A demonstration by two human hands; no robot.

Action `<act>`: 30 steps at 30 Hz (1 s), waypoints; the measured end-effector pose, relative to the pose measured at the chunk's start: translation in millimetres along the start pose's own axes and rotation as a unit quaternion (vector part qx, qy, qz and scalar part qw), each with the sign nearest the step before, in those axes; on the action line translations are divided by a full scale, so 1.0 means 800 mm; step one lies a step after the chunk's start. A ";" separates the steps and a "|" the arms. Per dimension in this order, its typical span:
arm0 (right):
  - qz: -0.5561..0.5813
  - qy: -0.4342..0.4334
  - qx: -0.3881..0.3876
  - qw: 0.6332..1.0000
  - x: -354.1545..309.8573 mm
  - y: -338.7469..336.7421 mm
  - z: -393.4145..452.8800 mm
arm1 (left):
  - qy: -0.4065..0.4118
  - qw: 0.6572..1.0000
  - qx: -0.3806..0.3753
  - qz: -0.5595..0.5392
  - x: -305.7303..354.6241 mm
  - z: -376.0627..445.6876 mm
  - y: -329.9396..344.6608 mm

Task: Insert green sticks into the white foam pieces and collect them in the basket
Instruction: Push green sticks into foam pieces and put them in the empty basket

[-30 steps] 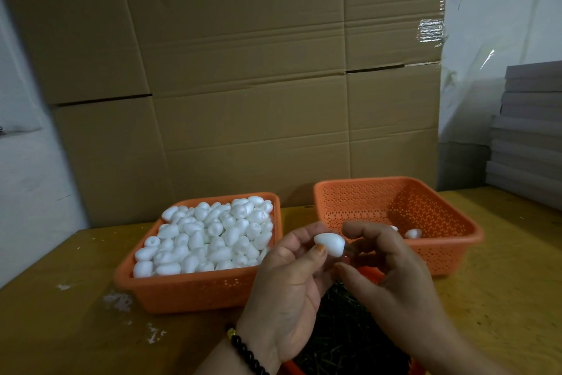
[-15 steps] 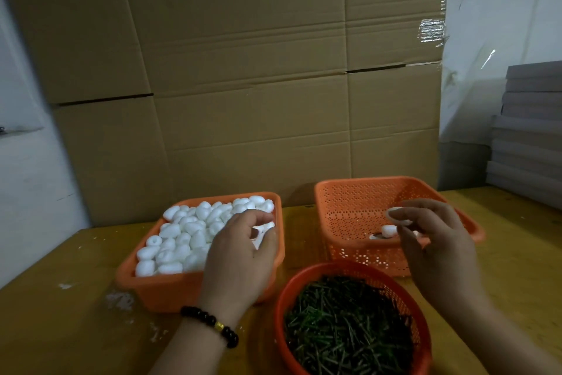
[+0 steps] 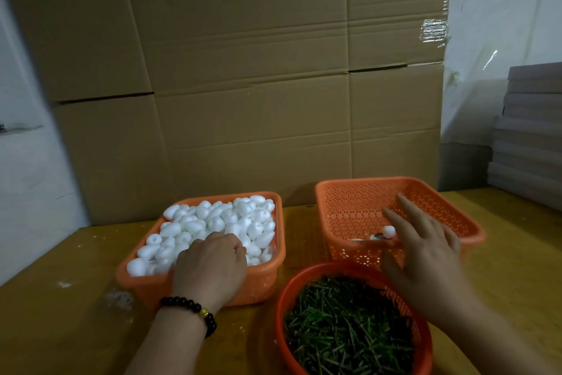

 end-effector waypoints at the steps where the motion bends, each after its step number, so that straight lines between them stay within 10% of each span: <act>1: 0.011 -0.019 0.006 1.000 -0.008 -0.004 -0.003 | 0.000 1.000 -0.003 0.004 0.001 0.000 0.000; 14: -0.104 -0.164 -0.272 0.942 -0.070 0.025 -0.062 | -0.010 1.000 0.000 -0.002 0.004 0.002 0.001; 30: -0.107 -0.192 -0.259 0.940 -0.072 0.036 -0.061 | 0.066 0.962 0.126 -0.231 0.027 -0.003 -0.012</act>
Point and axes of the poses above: each hand's wrist, its own z-axis towards the middle knuckle, its own y-axis out of the palm, x = y × z, the point moved 5 cm from there along z, towards the middle knuckle, and after that the axes turned 11 degrees about y, right-handed, at the moved point
